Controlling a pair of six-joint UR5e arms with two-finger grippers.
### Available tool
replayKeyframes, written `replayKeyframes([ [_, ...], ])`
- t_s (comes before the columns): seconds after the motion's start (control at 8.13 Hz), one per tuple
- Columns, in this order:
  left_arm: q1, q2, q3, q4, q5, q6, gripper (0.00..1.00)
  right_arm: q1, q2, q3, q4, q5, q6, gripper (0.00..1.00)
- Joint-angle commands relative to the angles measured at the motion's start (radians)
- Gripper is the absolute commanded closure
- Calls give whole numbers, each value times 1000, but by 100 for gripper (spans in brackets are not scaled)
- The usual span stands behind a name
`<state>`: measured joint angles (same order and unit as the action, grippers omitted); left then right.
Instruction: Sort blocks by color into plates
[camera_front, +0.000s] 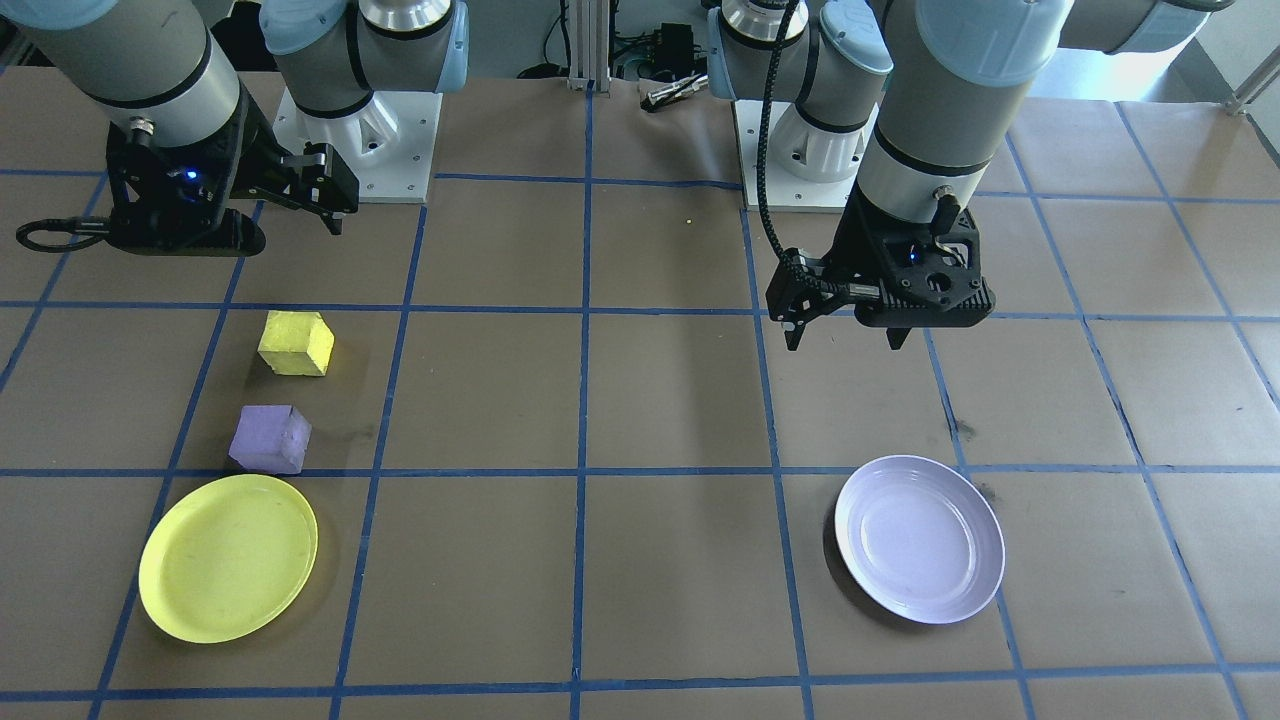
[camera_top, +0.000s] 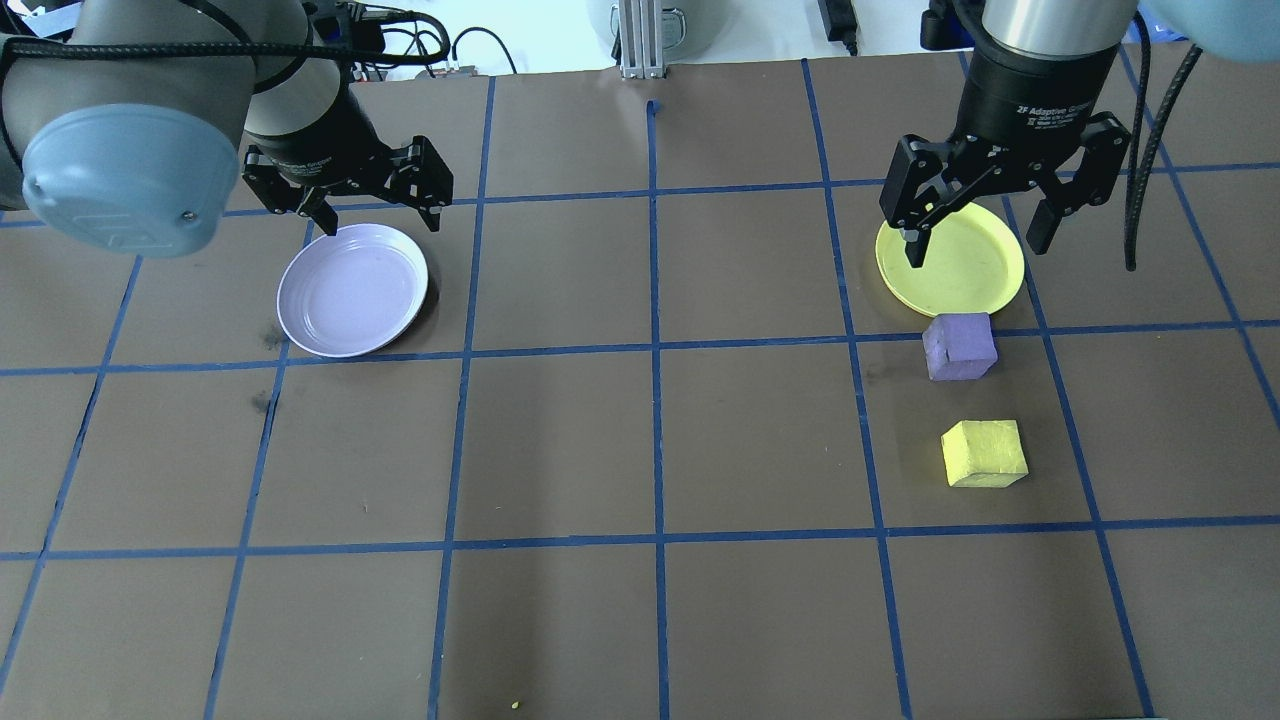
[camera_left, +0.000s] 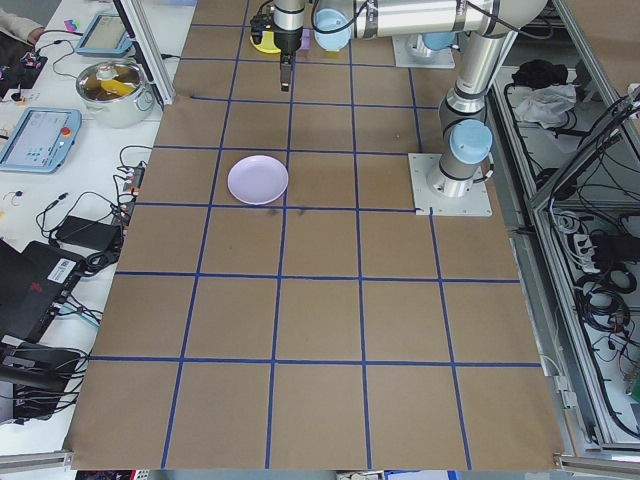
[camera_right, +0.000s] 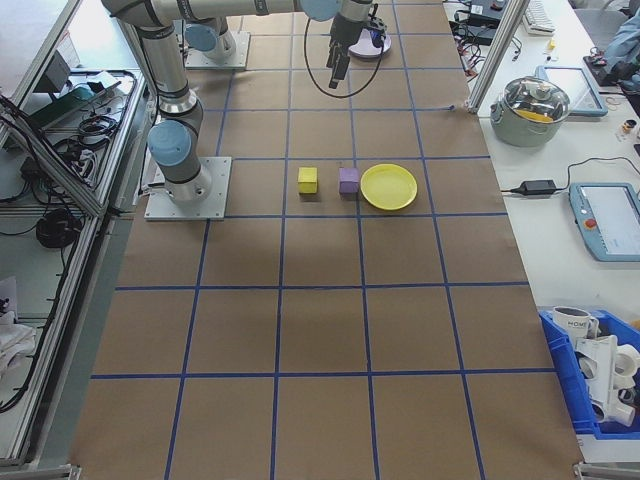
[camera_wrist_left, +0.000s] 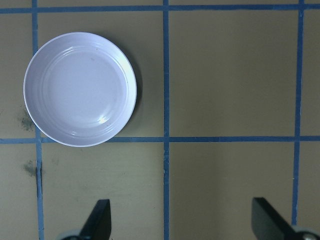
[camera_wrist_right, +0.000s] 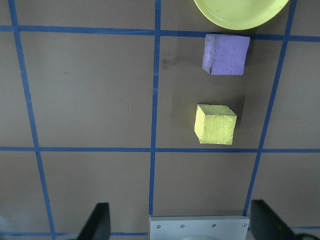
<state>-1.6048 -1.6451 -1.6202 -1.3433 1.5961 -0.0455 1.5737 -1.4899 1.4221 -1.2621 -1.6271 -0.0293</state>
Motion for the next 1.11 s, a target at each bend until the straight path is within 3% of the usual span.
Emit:
replayKeyframes([
  [0.0,0,-8,-1,10,-1,-5,0,0,-1,1,-5,1,0,0],
  [0.49,2,-4,-4,15,1,0,0,-33,13,23,-26,12,-9,0],
  [0.86,2,-4,-6,15,-2,-2,0,-110,-41,283,-266,-11,-88,0],
  [0.98,14,-4,-6,15,-5,0,0,-128,-49,376,-357,-34,-95,7],
])
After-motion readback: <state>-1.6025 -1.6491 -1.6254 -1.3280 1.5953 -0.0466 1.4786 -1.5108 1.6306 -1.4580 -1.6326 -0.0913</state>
